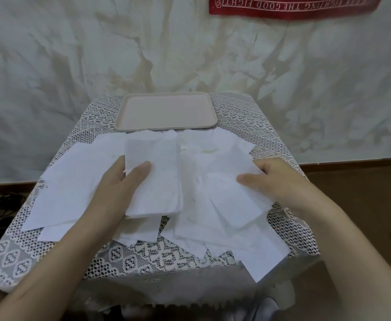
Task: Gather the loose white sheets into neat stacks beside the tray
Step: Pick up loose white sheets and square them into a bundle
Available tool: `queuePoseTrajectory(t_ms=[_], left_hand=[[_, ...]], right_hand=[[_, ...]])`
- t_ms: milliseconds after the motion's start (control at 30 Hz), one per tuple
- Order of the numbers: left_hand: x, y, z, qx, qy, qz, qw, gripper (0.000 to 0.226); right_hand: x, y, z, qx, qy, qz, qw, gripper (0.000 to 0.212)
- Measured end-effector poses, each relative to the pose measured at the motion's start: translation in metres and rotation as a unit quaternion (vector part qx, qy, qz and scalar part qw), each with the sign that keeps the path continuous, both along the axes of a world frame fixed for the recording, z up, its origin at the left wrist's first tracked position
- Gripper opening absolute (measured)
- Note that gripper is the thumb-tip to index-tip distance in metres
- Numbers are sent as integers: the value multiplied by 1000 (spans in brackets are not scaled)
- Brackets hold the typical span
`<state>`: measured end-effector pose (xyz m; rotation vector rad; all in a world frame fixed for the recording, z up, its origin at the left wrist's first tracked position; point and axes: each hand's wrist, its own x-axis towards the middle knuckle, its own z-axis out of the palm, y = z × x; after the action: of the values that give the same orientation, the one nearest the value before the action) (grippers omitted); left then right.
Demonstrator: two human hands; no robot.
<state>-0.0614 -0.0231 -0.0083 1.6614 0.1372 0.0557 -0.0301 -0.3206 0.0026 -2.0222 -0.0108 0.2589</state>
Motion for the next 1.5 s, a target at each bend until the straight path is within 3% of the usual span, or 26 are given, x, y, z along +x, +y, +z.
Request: queuePoseTrajectory(t_ms=[67, 167, 200, 400, 567, 633, 767, 933, 1067, 1367, 1500], left_hand=[[1, -2, -1, 1, 2, -1, 1000, 23], [2, -4, -3, 1, 8, -4, 1000, 25], [2, -4, -3, 2, 8, -5, 1000, 25], [3, -2, -3, 7, 4, -15, 1000, 27], [5, 1, 1, 2, -9, -8, 1000, 38], [6, 1, 1, -1, -10, -8, 1000, 41], [7, 3, 0, -5, -13, -9, 1000, 40], [6, 5, 0, -11, -15, -5, 1000, 36], [3, 6, 2, -9, -19, -10, 1000, 33], [-1, 3, 7, -26, -21, -25, 999, 33], [3, -1, -4, -16, -12, 7, 1000, 23]], right_hand=[[0, 1, -4, -53, 7, 42, 998, 17], [-1, 5, -9, -139, 6, 68, 988, 55], [1, 5, -11, -136, 3, 68, 988, 58], [15, 7, -22, -116, -32, 71, 990, 30], [33, 17, -26, -73, -103, -34, 991, 4], [42, 22, -26, -47, -124, -76, 988, 10], [46, 32, -27, -62, -133, -61, 987, 22], [36, 20, -24, -49, -155, -93, 982, 17], [28, 4, -18, 7, -148, -109, 983, 8], [18, 14, -16, 154, -62, -121, 979, 9], [18, 27, -22, 92, -75, -83, 989, 10]])
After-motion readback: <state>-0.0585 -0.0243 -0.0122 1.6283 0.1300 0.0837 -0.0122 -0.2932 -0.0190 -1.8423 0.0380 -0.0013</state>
